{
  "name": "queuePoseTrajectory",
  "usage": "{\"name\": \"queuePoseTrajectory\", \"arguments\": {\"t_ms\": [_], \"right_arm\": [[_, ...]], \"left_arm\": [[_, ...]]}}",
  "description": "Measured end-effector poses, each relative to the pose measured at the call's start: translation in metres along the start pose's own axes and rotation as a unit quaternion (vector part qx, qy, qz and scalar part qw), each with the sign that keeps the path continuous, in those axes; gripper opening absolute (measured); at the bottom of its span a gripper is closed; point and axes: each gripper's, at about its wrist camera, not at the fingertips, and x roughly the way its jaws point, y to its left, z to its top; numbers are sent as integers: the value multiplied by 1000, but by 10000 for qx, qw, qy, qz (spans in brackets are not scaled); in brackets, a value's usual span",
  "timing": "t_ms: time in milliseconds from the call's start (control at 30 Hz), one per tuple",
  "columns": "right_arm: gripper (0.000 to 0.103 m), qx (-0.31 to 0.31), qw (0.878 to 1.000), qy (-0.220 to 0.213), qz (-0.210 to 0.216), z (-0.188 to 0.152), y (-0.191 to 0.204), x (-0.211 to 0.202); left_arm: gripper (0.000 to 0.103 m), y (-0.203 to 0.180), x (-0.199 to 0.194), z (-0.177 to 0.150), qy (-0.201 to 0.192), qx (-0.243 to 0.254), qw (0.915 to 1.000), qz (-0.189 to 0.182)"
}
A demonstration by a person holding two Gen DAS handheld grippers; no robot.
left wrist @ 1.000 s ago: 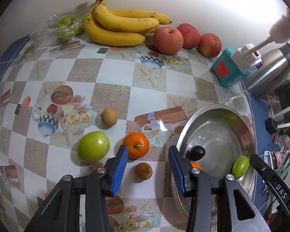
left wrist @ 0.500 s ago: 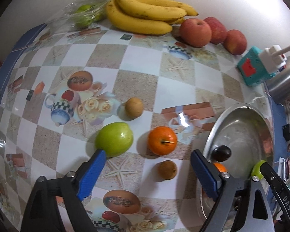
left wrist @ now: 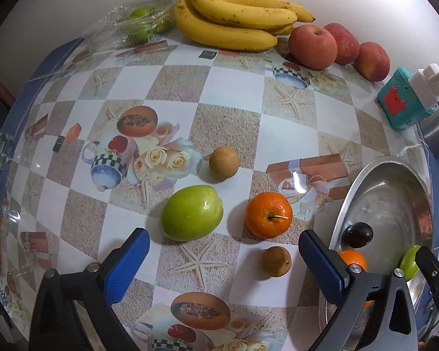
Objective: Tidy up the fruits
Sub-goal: 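Withdraw both open tools from the bowl toward the remaining fruit, then move both open tools toward the mandarin and green apple on the cloth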
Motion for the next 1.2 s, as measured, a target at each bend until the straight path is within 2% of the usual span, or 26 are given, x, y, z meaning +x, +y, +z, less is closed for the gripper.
{"name": "queuePoseTrajectory", "arguments": {"t_ms": [400,600,900,1200], "right_arm": [[102,48,9999,-127,36,1,0,-6],[102,-55,9999,-96,87,1,10,-9],[102,-656,9969,-9,428,-5,59,-12],[102,-1208,9884,119,915,-22,112,-13]], "left_arm": [[103,1,-14,2,-149,69,9998,-116],[103,16,-24,6,-302,60,9995,6],[103,56,-40,19,-600,-205,9977,227],[103,110,-40,23,-545,-794,9948,330]]}}
